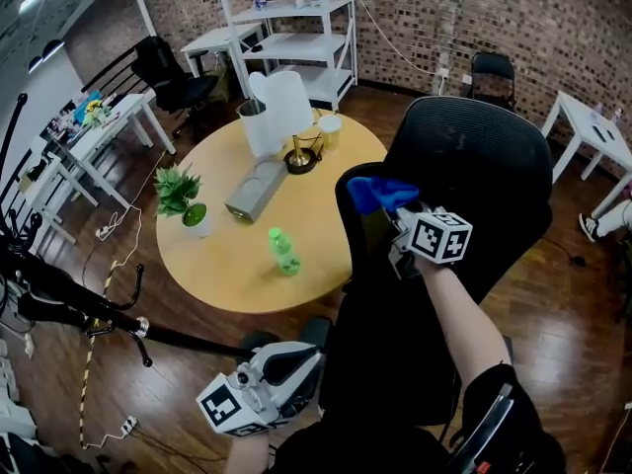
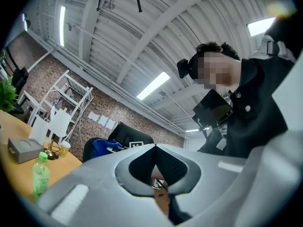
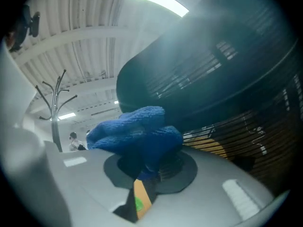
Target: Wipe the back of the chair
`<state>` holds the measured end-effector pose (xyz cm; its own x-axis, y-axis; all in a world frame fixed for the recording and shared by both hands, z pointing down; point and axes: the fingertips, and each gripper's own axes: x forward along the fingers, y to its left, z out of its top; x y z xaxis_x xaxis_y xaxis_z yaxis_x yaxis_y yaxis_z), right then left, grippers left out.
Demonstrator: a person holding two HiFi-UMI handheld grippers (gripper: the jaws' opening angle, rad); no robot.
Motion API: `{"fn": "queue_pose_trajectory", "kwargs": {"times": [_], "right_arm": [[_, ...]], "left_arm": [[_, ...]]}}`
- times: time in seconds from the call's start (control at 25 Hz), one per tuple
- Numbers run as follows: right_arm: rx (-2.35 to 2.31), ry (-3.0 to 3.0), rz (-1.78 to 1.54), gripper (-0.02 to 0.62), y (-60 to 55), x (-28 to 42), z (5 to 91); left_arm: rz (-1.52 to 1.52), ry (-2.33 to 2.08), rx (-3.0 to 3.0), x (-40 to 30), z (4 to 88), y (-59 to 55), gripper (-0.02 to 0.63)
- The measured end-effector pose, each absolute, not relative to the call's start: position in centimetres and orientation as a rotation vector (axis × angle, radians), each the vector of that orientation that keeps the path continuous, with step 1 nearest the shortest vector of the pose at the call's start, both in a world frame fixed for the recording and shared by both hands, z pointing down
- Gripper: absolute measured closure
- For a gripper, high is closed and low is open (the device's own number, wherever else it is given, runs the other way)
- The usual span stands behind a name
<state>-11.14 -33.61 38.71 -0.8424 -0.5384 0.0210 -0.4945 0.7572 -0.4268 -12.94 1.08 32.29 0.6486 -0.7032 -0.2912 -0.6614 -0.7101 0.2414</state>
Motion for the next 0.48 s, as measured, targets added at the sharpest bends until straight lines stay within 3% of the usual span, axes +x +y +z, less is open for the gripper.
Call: {"fn": "queue_pose_trajectory", "kwargs": {"times": [0.48], "right_arm": [[-1.191,2.576,-0.645,0.541,-37.0,8.0,39.5]], "left_arm": [[-0.525,-0.862,2.807,-5.1,32.9,-2.5,0.607]]}}
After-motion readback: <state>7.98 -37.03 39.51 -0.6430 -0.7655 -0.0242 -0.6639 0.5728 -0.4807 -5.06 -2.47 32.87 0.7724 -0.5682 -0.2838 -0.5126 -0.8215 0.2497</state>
